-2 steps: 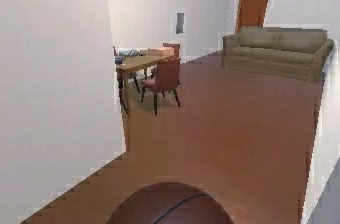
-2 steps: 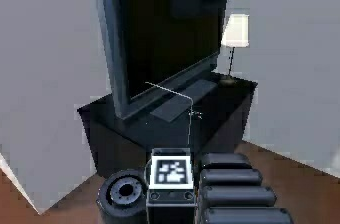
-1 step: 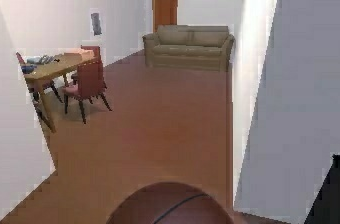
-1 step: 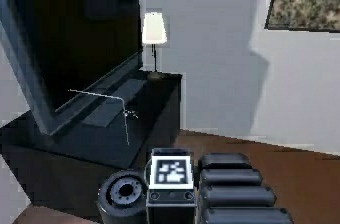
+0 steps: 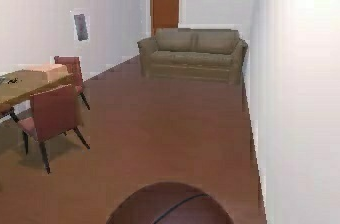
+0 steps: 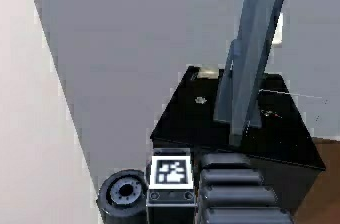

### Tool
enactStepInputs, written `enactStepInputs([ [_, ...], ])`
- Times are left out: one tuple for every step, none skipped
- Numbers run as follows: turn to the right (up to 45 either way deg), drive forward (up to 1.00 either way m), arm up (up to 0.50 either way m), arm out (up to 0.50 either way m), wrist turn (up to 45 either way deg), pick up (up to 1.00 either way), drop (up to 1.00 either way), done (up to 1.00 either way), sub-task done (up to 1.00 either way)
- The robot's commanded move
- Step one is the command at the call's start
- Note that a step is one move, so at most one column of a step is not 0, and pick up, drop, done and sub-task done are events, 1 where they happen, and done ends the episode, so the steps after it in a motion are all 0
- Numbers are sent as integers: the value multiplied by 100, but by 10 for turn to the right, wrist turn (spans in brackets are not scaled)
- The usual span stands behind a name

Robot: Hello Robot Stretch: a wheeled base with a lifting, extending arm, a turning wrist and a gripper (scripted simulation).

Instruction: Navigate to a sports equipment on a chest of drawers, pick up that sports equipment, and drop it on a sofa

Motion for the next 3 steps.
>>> enactStepInputs([
  [-300,0,0,0,0,0,0,0,0],
  [0,10,0,0,0,0,0,0,0],
  [330,0,0,0,0,0,0,0,0],
])
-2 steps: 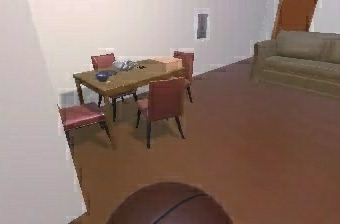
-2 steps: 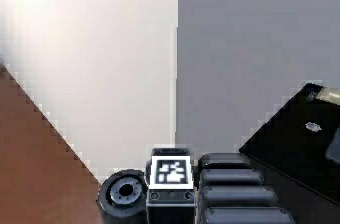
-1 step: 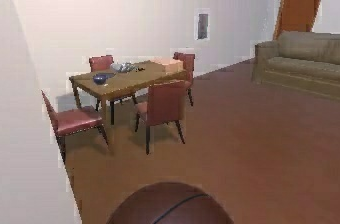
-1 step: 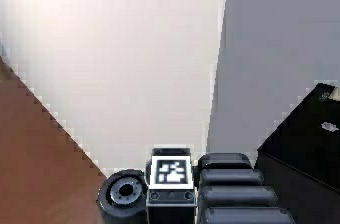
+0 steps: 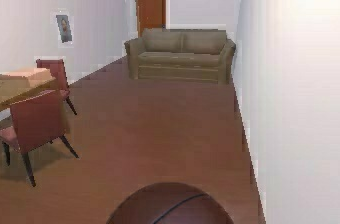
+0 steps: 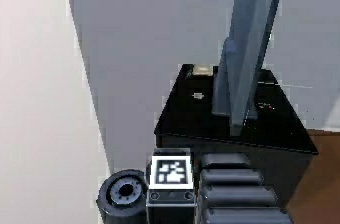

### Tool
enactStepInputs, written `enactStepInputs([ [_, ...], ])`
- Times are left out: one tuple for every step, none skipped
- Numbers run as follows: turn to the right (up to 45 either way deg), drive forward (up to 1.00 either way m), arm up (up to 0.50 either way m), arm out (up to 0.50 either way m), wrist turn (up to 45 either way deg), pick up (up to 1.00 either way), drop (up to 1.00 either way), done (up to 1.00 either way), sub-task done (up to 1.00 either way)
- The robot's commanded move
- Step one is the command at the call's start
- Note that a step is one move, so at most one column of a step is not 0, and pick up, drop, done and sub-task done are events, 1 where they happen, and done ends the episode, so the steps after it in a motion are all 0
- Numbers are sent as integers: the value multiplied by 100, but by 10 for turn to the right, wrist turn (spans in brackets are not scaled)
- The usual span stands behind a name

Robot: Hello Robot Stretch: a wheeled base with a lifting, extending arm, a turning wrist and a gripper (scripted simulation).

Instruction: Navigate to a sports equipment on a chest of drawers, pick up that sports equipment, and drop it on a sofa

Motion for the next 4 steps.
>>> enactStepInputs([
  [0,100,0,0,0,0,0,0,0],
  [0,100,0,0,0,0,0,0,0],
  [0,100,0,0,0,0,0,0,0],
  [30,0,0,0,0,0,0,0,0],
])
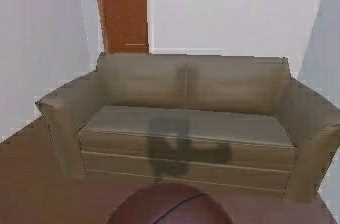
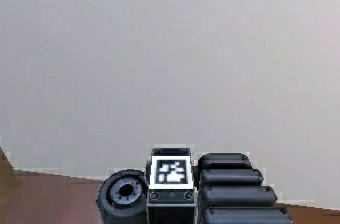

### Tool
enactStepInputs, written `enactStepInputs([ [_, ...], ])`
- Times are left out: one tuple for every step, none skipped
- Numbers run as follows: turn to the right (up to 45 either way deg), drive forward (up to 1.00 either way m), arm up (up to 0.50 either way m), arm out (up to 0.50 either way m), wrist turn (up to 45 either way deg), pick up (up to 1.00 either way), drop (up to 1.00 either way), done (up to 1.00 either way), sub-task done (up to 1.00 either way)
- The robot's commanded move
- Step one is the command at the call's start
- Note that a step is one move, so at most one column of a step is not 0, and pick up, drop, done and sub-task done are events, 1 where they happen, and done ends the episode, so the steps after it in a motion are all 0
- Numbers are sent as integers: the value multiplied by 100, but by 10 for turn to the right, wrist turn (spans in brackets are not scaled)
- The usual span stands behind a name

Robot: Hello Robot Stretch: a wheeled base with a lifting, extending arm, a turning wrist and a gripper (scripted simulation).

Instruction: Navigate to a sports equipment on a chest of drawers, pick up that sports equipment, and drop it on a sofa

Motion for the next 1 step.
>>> enactStepInputs([
  [0,80,0,0,0,0,0,0,0],
])
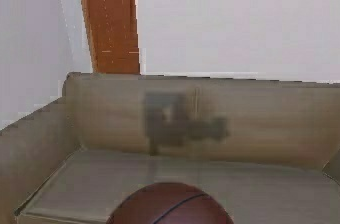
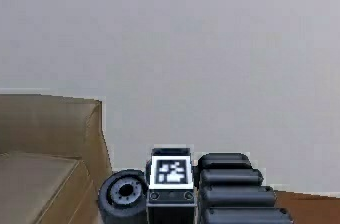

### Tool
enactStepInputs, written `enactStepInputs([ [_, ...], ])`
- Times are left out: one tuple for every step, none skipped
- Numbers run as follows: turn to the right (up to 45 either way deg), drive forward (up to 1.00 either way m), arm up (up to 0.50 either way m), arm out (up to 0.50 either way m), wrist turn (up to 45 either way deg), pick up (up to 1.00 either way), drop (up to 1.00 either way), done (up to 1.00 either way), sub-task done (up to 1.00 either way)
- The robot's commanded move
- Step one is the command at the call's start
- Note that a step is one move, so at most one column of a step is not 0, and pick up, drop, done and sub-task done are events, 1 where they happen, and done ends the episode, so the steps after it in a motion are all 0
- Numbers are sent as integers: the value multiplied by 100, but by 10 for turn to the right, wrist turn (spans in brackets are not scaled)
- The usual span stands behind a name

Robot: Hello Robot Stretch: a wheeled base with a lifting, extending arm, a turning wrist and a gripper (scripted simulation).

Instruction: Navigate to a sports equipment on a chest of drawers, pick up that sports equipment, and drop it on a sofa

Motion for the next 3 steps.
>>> enactStepInputs([
  [-450,0,0,0,0,0,0,0,0],
  [-210,0,0,0,0,0,0,0,0],
  [0,0,0,48,0,0,0,0,0],
])
